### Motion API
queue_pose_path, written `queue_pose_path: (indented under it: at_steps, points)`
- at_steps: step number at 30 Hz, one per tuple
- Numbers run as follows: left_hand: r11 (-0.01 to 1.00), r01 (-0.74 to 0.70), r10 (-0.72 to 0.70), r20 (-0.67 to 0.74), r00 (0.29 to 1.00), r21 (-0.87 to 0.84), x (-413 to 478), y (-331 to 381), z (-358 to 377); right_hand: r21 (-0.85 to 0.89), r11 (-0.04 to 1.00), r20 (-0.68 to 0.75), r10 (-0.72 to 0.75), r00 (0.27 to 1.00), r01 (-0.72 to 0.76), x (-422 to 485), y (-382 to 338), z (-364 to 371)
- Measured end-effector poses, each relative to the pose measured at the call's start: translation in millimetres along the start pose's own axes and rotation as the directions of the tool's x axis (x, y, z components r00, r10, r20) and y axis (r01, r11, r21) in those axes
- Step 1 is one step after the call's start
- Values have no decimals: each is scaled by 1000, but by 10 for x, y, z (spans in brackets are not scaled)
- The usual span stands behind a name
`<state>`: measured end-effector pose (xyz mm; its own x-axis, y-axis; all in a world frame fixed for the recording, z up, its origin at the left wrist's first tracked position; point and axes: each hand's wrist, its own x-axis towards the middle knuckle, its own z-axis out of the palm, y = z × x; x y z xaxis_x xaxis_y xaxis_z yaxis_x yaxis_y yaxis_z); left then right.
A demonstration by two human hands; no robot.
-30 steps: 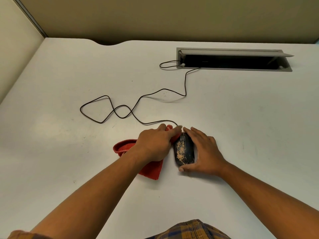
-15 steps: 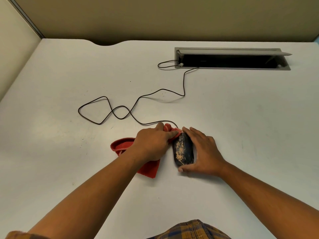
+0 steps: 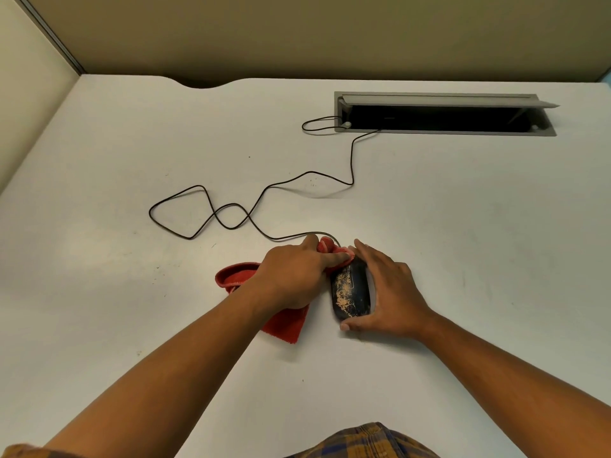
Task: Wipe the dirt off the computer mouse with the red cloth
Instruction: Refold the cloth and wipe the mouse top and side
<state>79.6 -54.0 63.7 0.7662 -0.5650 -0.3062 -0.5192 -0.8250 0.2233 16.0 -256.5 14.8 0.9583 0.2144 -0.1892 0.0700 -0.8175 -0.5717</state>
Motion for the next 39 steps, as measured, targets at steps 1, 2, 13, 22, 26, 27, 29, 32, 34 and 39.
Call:
queue_pose_path:
  at_steps: [1,2,13,22,26,27,29,32,34,39]
  points:
    - [1000,-22,22,-3,1000,-2,-15,10,-3,-2,1000,-6,-6,1000,6,1,5,5]
    - [999,-43,44,-5,999,11,-30,25,-5,-5,1000,-11,-12,1000,12,2,10,9]
    - [985,-27,30,-18,999,172,60,149,-105,-2,1000,-13,9,1000,-9,1,17,27]
    - [989,-14,15,-7,1000,150,67,64,-55,6,1000,-7,5,1000,-5,2,1,1]
    - [999,-2,4,-54,999,45,11,-40,-29,-1,1000,-7,5,1000,-5,1,-6,-6]
    - [1000,-4,5,-60,998,9,-19,-64,-14,-4,1000,-8,1,1000,-1,-2,-7,-8]
    - [999,-16,15,-50,999,-29,-87,-95,28,-1,1000,-13,-3,1000,3,-5,-13,-10]
    - [1000,-13,13,-23,1000,-5,-149,-90,97,0,1000,-13,3,1000,-3,-1,-19,-8]
    - [1000,24,-24,-31,999,17,-149,-82,109,-4,1000,-9,7,1000,-7,1,-21,-6]
    - [998,59,-57,-81,995,27,-146,-77,96,-5,1000,-12,17,1000,-17,1,-22,-3]
